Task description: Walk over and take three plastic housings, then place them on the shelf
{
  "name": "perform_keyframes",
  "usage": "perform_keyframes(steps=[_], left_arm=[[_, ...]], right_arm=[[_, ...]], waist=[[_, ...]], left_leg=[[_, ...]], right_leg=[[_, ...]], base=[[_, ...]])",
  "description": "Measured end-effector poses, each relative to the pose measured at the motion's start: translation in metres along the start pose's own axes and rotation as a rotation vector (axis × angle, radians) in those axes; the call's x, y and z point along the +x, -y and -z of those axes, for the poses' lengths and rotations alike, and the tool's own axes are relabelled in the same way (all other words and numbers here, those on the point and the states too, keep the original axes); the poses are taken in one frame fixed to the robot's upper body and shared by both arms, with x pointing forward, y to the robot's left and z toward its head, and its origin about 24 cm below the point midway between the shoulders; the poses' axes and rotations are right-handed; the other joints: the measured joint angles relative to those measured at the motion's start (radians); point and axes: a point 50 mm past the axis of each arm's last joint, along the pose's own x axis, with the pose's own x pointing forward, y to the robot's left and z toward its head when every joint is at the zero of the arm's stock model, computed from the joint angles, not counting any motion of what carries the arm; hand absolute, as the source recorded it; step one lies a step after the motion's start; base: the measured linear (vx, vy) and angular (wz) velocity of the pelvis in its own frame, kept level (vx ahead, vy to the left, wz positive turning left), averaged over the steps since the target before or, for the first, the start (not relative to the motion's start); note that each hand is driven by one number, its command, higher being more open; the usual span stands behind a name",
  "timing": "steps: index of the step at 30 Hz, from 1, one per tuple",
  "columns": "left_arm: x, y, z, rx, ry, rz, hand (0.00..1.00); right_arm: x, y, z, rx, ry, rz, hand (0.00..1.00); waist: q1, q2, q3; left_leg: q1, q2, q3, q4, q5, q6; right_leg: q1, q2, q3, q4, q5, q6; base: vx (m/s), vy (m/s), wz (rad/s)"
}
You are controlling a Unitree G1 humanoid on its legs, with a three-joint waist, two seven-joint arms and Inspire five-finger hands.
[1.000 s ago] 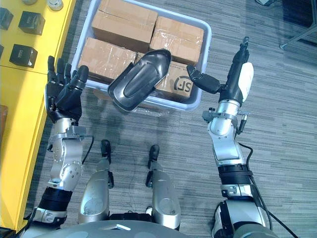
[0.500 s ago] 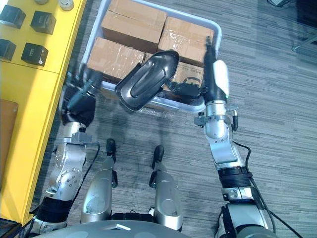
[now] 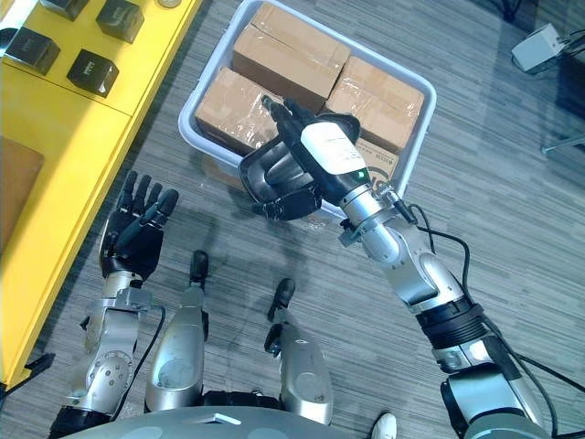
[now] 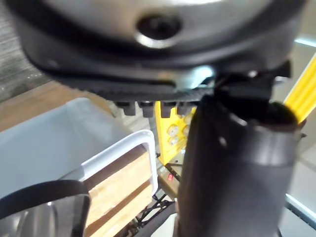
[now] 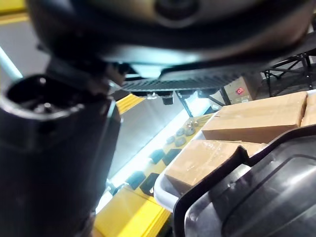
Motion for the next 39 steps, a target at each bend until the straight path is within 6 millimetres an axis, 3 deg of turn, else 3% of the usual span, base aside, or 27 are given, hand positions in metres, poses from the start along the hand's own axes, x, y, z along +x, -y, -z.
perform_keyframes(steps=[6,13,18,21,25,28,31,34,37,39], left_arm=[[-0.010,-0.007,0.002,0.017,-0.027,-0.001,1.00],[-0.013,-0.013,-0.007,0.032,0.023,-0.009,1.00],[-0.014,-0.014,-0.008,0.043,0.026,-0.003,1.00],[-0.014,-0.015,-0.009,0.045,0.030,-0.007,1.00],[-0.015,-0.014,-0.010,0.038,0.052,0.006,1.00],[-0.015,-0.016,-0.013,0.039,0.066,0.003,1.00],[-0.014,-0.016,-0.014,0.035,0.075,0.004,1.00],[-0.013,-0.014,-0.013,0.024,0.080,0.007,1.00],[-0.014,-0.013,-0.011,0.007,0.084,-0.001,1.00],[-0.014,-0.014,-0.012,0.009,0.085,-0.003,1.00]], right_arm=[[-0.007,0.008,-0.004,-0.060,0.032,-0.054,1.00],[-0.022,-0.006,0.000,-0.126,0.001,-0.139,1.00],[-0.047,-0.025,0.012,-0.094,-0.072,-0.133,1.00],[-0.060,-0.037,0.031,0.045,-0.242,0.057,1.00],[-0.087,-0.036,0.069,0.055,-0.498,0.353,1.00],[-0.097,-0.037,0.075,0.071,-0.541,0.452,1.00],[-0.096,-0.044,0.068,0.191,-0.534,0.503,1.00],[-0.102,-0.056,0.067,0.429,-0.602,0.534,1.00],[-0.124,-0.074,0.071,0.748,-0.686,0.496,1.00],[-0.150,-0.109,0.072,1.037,-0.797,0.380,1.00]], waist=[[0.000,-0.040,0.002],[0.015,-0.054,0.005],[0.026,-0.063,0.006],[0.019,-0.070,0.009],[0.016,-0.070,0.009],[-0.002,-0.070,0.009],[-0.015,-0.070,0.009],[-0.029,-0.070,0.009],[-0.032,-0.070,0.009],[-0.035,-0.070,0.009]], left_leg=[[-0.003,0.003,0.004,0.021,-0.010,-0.003],[-0.005,0.016,0.008,0.051,-0.040,-0.008],[-0.014,0.015,0.004,0.056,-0.042,-0.007],[-0.015,0.013,0.004,0.055,-0.042,-0.007],[-0.014,0.009,0.004,0.048,-0.044,-0.003],[-0.014,0.008,0.004,0.047,-0.040,-0.007],[-0.014,0.008,0.008,0.046,-0.040,-0.007],[-0.015,0.007,0.013,0.045,-0.041,-0.008],[-0.014,0.006,0.020,0.045,-0.046,-0.007],[-0.009,0.007,0.031,0.051,-0.055,-0.007]], right_leg=[[0.005,0.004,0.004,-0.004,0.002,0.001],[0.015,0.014,0.007,-0.008,-0.001,-0.001],[0.016,0.015,0.003,-0.018,-0.001,-0.002],[0.016,0.013,0.003,-0.018,-0.002,-0.002],[0.014,0.010,0.002,-0.019,-0.004,-0.002],[0.013,0.010,0.002,-0.020,-0.005,-0.003],[0.009,0.010,0.006,-0.020,-0.005,-0.004],[0.005,0.008,0.011,-0.019,-0.006,-0.004],[0.002,0.008,0.028,-0.018,-0.007,-0.003],[0.003,0.008,0.040,-0.017,-0.009,-0.002]], base=[[0.01,-0.017,-0.02],[0.02,-0.021,-0.03],[0.00,-0.002,0.01],[0.00,0.000,0.00],[0.00,0.000,0.00],[0.00,0.000,0.00],[0.01,-0.006,-0.04],[0.01,-0.003,-0.02],[0.02,0.000,-0.04],[0.03,-0.003,-0.14]])
